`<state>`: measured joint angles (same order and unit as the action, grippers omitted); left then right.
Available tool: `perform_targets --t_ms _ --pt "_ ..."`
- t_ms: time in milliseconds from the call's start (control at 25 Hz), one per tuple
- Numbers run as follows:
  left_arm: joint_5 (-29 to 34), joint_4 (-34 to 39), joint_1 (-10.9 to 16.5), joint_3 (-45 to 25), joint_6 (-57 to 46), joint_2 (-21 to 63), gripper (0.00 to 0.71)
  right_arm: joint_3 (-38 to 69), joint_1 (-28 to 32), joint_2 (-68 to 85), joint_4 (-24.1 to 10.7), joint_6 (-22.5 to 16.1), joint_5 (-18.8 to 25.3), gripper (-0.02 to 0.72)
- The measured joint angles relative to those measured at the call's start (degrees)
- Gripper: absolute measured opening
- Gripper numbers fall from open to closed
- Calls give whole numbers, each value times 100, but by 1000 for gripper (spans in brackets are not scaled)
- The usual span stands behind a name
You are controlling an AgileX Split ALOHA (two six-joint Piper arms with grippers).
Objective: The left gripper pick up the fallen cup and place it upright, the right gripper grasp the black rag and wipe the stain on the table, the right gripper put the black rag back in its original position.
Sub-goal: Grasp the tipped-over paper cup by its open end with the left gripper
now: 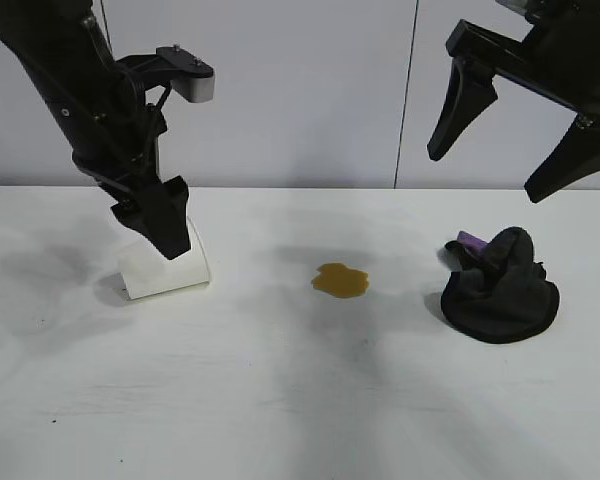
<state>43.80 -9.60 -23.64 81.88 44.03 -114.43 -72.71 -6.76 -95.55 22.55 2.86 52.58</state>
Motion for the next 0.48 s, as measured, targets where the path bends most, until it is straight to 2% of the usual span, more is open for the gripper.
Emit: perform_targets --t_ms 480 --pt "-38 -18 0 193 0 -161 690 0 0 0 0 117 -5 631"
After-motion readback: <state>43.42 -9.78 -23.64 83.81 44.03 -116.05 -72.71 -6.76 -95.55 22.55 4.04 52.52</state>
